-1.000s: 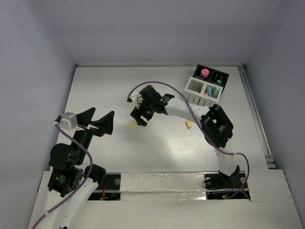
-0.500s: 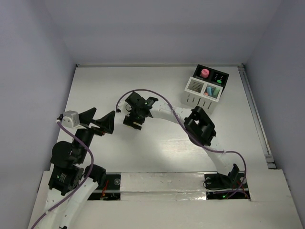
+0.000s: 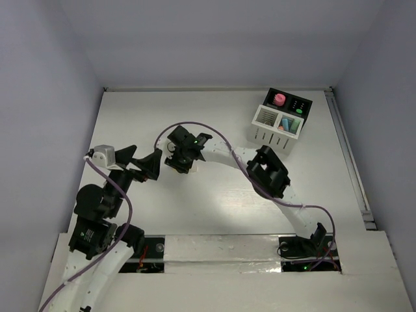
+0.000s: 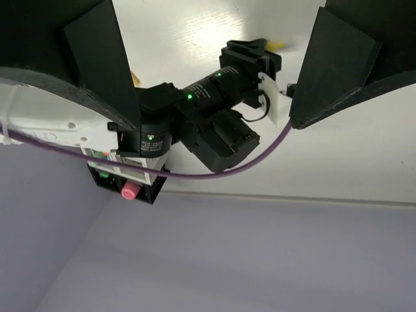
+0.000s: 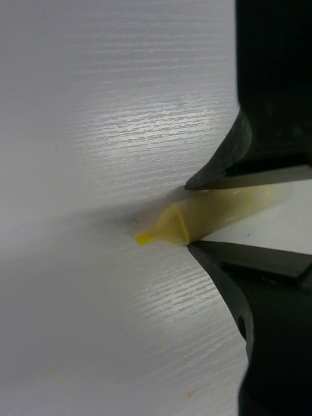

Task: Sort the stationery into containers
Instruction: Pick up the pen from the center of the board, then close the pen cap on the pen.

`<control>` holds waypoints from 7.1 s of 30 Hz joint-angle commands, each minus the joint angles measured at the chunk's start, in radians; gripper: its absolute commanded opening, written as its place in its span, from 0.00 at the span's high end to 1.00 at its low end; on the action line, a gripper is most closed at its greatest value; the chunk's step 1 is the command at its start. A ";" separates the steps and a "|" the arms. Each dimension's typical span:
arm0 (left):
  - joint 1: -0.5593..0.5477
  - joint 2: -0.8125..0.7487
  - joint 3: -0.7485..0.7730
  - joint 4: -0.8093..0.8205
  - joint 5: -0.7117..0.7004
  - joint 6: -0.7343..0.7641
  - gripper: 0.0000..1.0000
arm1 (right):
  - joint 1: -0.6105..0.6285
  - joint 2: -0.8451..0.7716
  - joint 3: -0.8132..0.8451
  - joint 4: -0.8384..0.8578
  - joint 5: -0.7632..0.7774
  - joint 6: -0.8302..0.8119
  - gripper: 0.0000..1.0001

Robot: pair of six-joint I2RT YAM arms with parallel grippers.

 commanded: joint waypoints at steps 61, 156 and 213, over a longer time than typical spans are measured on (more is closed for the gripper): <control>0.006 0.388 0.015 0.074 0.359 -0.025 0.65 | 0.148 -0.837 -0.862 1.169 0.452 1.019 1.00; 0.006 0.341 0.002 0.075 0.506 -0.020 1.00 | -0.194 -1.039 -0.869 0.667 0.228 0.964 0.89; 0.006 0.368 0.019 0.063 0.391 -0.006 1.00 | 0.137 -0.822 -0.724 0.993 0.547 0.946 0.88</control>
